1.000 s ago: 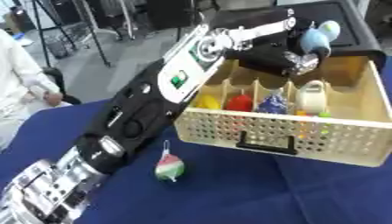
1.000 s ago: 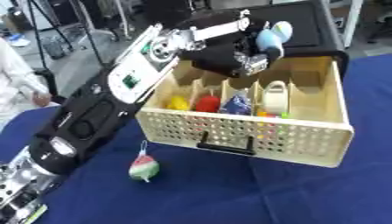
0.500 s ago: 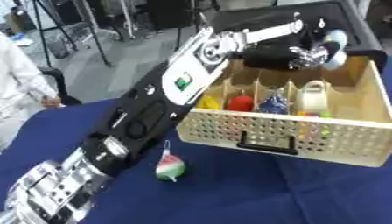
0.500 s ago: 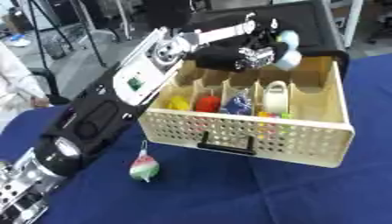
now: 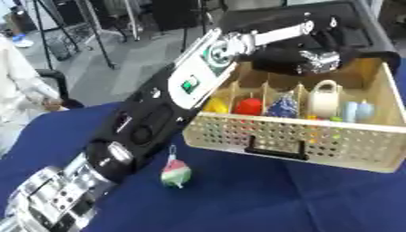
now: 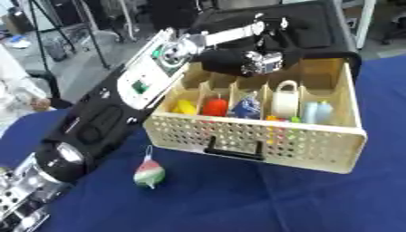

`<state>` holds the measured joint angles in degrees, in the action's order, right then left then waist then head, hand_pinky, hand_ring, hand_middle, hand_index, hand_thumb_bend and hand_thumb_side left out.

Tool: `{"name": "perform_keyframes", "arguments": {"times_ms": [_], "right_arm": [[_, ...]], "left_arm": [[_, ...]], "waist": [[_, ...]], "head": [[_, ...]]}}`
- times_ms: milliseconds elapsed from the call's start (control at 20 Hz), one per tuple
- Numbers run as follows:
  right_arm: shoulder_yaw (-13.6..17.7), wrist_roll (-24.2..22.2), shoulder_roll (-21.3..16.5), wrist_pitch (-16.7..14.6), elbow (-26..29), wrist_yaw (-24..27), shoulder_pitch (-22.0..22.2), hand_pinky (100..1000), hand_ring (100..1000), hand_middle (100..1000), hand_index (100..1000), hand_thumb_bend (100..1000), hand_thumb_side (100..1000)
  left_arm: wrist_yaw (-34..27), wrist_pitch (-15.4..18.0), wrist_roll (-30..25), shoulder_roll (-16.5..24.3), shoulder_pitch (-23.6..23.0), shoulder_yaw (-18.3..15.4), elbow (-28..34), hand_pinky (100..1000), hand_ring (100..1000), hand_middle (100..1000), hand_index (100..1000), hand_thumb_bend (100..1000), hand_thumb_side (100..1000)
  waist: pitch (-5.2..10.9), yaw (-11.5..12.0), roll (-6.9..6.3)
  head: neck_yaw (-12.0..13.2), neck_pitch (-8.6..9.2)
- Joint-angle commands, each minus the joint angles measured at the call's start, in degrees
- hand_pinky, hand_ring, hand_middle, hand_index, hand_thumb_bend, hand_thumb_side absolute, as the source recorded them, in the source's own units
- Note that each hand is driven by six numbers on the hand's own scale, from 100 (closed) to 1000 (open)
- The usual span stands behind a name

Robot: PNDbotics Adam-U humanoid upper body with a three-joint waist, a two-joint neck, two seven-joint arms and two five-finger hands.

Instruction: Pick up objects from table and place into drawer.

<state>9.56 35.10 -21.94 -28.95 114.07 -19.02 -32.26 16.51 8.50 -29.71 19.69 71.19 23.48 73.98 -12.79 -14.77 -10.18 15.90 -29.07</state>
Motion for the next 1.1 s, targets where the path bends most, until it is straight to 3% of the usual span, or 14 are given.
{"name": "perform_keyframes", "arguments": {"times_ms": [50,250,350,450,550,850,900,950,1100], "right_arm": [[0.3,0.4,-0.6,-0.1,0.5,0.3,-0.7,591,599,711,722,100,665],[0.4,0.5,-0.6,-0.1,0.5,0.3,-0.6,591,599,711,722,100,663],[0.5,0.6,-0.8,-0.2,0.5,0.2,-0.3,590,599,711,722,100,662],[0.6,0.7,-1.1,-0.1,0.5,0.1,0.0,590,600,712,722,100,660],[0.8,1.0,-1.4,-0.1,0.5,-0.1,0.4,589,600,713,722,100,659],[1.5,2.0,-2.0,-0.1,0.5,-1.0,1.2,589,601,712,722,100,655],[1.6,2.2,-2.2,-0.2,0.5,-1.1,1.3,588,602,711,722,100,606],[1.7,2.3,-2.2,-0.2,0.5,-1.3,1.3,588,602,711,722,100,652],[1.9,2.8,-2.4,-0.3,0.5,-1.6,1.5,587,602,709,723,100,649]], "left_arm": [[0.1,0.0,1.0,1.1,1.0,-0.9,0.9,589,807,785,1000,179,915],[-0.2,-0.3,3.2,1.4,0.5,-1.5,1.8,554,778,748,1000,128,894],[-0.1,-1.2,6.1,2.3,0.1,-2.2,3.8,485,719,665,940,100,870],[-0.8,-3.6,11.5,4.2,-1.0,-2.9,8.6,445,675,613,883,100,793],[-2.6,-6.6,16.9,6.6,-2.4,-3.6,14.8,439,658,598,864,100,778],[-19.9,-12.6,33.0,13.9,-8.7,-10.6,34.0,429,618,565,835,100,828],[-22.6,-12.9,35.7,15.0,-10.3,-12.2,36.6,432,619,577,844,100,844],[-24.1,-13.2,38.1,16.0,-11.7,-13.7,38.6,435,622,576,842,100,841],[-30.5,-9.4,43.4,17.3,-15.5,-17.2,40.4,439,629,589,849,111,820]], "waist": [[0.81,0.1,0.79],[0.92,0.3,0.98],[1.1,0.6,1.11],[1.35,1.2,1.24],[1.55,1.7,1.34],[1.56,3.6,2.02],[1.51,3.9,2.21],[1.45,4.2,2.4],[1.18,5.1,3.01]], "head": [[0.0,0.4],[-0.1,0.25],[-0.4,-0.04],[-1.0,-0.53],[-1.6,-1.16],[-3.3,-2.54],[-3.7,-2.72],[-4.0,-2.86],[-4.6,-3.06]]}}
